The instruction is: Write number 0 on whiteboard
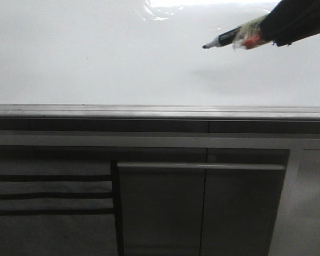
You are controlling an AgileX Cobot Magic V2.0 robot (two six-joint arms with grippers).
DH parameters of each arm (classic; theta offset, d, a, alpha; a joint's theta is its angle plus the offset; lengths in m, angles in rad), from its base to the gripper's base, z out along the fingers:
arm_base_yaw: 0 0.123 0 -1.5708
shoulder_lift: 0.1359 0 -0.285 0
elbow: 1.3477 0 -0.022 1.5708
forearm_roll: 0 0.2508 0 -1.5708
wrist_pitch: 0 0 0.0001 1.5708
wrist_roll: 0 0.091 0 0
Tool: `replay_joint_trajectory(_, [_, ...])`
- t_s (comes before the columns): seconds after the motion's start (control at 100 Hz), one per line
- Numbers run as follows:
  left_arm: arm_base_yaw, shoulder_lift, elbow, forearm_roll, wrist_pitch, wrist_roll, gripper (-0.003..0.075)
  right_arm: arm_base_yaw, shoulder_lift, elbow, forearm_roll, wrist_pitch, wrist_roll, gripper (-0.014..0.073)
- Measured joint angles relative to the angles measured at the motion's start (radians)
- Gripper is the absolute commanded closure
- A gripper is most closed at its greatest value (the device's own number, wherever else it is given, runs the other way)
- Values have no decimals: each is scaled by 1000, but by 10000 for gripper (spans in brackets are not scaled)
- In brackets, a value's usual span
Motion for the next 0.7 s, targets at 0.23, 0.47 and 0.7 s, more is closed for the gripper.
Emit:
replay_joint_trajectory(0.23, [0, 0, 0, 0, -2, 0, 259, 0, 168, -150, 4, 11, 0, 536])
replay_joint_trajectory(0.47, [0, 0, 0, 0, -4, 0, 259, 0, 314, -268, -20, 22, 0, 536])
replay_joint_trajectory(0.7, [0, 0, 0, -2, -4, 0, 259, 2, 459, -380, -42, 150, 2, 536])
